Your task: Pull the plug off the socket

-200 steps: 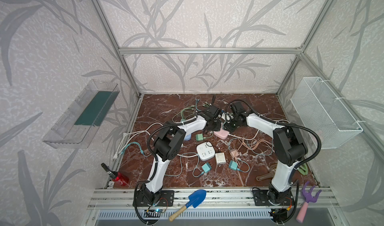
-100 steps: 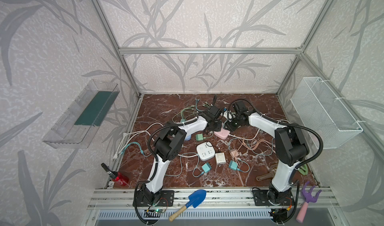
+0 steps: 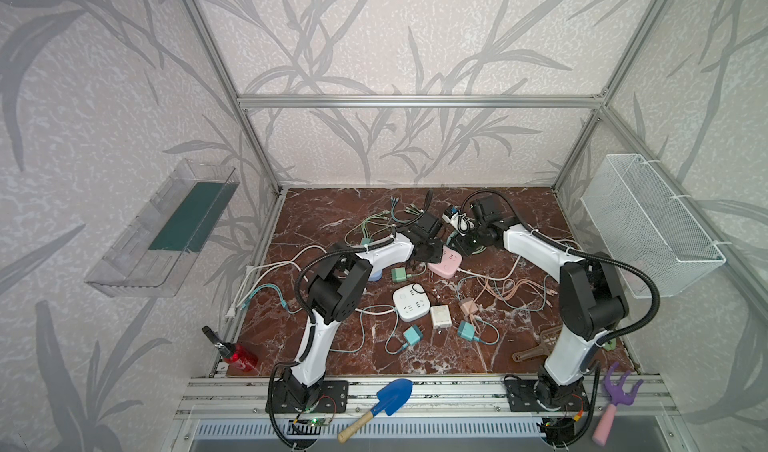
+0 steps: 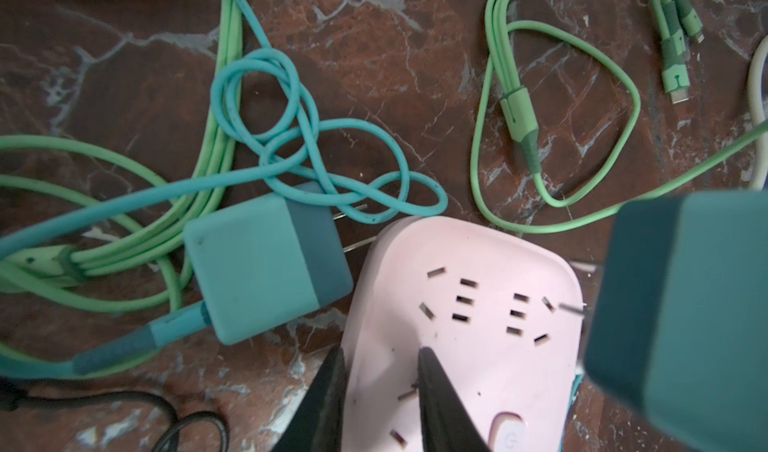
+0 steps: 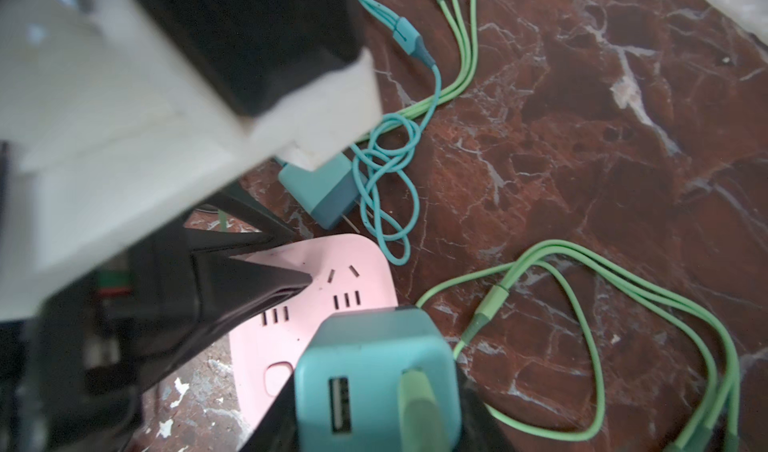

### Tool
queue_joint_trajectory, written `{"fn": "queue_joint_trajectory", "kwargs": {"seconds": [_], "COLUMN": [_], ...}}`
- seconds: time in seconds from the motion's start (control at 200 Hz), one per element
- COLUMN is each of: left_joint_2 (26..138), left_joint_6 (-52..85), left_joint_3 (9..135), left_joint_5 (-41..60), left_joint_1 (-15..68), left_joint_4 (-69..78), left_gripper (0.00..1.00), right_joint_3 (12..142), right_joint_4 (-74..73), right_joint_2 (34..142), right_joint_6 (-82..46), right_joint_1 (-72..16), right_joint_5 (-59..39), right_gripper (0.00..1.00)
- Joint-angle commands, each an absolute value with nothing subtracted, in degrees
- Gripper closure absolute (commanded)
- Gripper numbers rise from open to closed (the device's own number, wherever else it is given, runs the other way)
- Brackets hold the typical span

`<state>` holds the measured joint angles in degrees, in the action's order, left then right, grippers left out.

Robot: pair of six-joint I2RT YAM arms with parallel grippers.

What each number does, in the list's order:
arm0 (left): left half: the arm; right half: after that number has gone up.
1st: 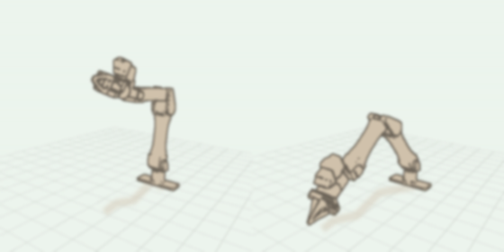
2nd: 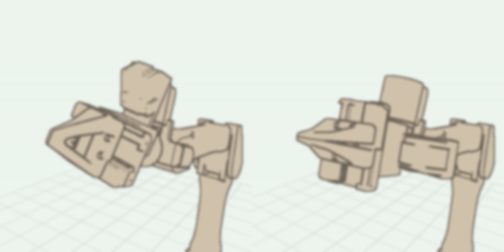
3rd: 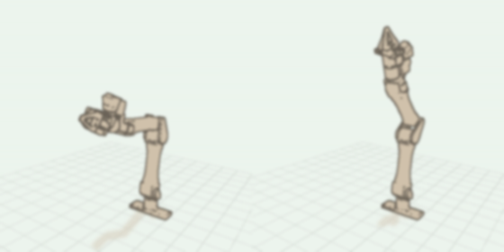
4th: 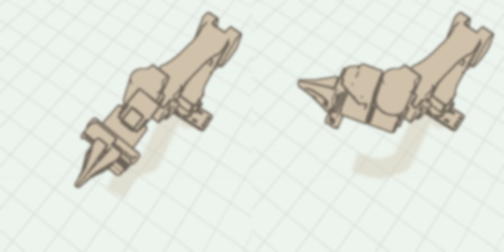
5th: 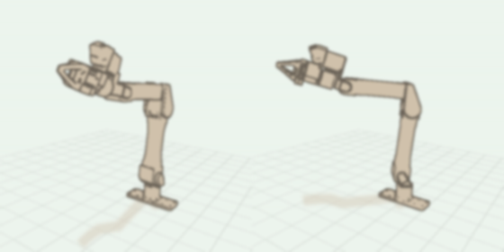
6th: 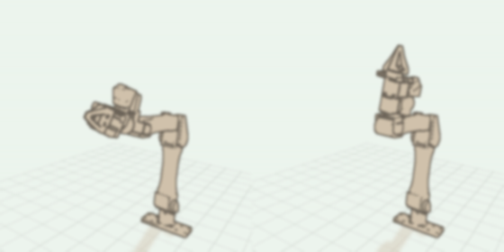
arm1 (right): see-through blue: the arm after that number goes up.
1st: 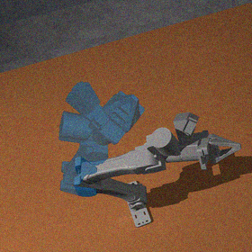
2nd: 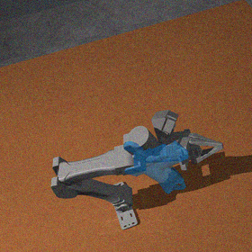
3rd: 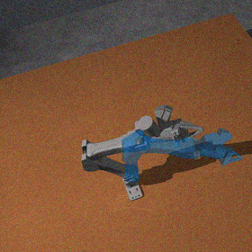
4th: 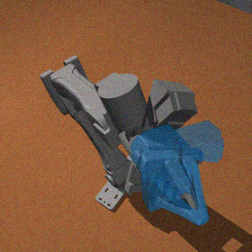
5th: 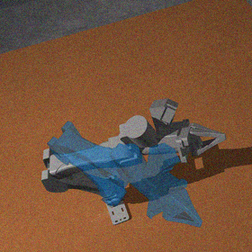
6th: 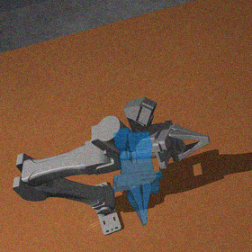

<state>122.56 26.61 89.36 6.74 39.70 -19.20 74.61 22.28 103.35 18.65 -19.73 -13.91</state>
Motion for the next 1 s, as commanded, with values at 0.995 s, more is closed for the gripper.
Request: {"fn": "queue_joint_trajectory", "kwargs": {"seconds": [0.995], "left_joint_2": [115.18], "left_joint_6": [34.74], "left_joint_3": [77.82], "left_joint_5": [11.60], "left_joint_1": [40.52], "left_joint_4": [-12.20], "left_gripper": [0.66], "right_joint_3": [85.26], "right_joint_4": [40.35], "right_joint_2": [113.07], "right_joint_6": [9.53], "right_joint_1": [-15.47], "right_joint_5": [-2.00], "right_gripper": [0.69]}}
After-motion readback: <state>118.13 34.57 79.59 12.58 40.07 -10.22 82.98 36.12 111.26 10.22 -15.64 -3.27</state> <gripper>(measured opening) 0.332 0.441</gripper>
